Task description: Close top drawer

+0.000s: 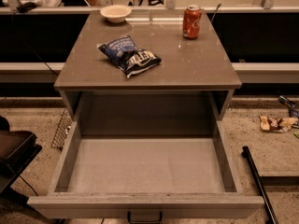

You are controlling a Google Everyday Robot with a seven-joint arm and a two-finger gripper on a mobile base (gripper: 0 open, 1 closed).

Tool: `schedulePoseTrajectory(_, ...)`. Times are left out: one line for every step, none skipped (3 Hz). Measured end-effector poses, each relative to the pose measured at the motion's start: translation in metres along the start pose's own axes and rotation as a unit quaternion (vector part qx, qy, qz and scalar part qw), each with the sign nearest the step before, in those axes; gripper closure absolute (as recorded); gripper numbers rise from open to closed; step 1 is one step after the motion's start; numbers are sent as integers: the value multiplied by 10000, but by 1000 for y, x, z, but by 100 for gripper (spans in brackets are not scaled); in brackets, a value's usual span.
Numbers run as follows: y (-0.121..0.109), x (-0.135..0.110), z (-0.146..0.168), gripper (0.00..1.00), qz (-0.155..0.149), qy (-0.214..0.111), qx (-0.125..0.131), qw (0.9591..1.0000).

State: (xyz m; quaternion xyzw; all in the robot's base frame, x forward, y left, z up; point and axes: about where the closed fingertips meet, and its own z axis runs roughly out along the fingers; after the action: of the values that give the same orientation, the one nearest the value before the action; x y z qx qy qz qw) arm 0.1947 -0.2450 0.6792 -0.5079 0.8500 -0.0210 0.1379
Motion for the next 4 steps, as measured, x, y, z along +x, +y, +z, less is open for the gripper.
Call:
schedulePoseTrajectory(-7,-26,23,100,-144,-289,-66,9995)
schedulePoseTrajectory(-36,-86,75,100,-446,-1199,-175,9916)
schedulePoseTrajectory(-49,-105,90,100,-584,-1537,-179,9862)
schedulePoseTrajectory(-72,-129,105,100,-722,-1917,-159,9787)
